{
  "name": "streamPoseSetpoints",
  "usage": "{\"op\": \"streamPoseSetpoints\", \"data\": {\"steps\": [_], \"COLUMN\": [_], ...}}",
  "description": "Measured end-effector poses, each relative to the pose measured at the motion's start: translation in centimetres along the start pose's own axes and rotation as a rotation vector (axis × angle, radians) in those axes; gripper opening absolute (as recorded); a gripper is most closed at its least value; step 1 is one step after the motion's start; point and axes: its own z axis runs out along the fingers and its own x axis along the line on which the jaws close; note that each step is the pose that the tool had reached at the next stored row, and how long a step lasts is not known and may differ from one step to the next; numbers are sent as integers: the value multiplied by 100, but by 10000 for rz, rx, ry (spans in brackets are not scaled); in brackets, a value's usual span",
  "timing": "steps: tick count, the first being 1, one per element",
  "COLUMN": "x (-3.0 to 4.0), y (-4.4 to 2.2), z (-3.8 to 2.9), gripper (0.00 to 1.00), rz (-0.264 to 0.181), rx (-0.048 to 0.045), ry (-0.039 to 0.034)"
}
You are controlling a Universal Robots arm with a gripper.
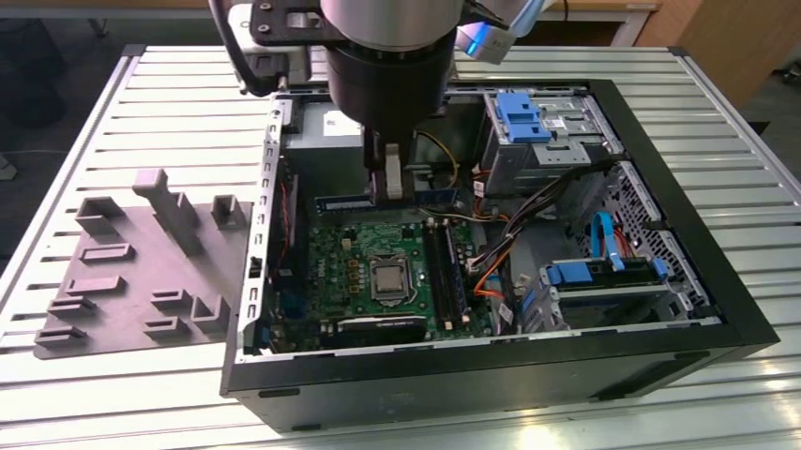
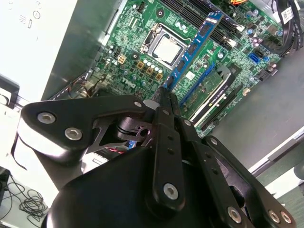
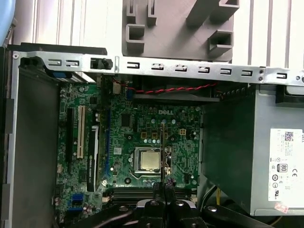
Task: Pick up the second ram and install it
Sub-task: 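Pick up the second ram and move it above second insertion slot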
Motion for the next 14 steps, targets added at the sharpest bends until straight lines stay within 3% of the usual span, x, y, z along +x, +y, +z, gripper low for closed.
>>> {"op": "streamPoseSetpoints", "data": {"steps": [14], "x": [5], "y": [-2], "z": [55], "gripper": [12], "rz": [0], "rx": [-2], "ry": [-1]}}
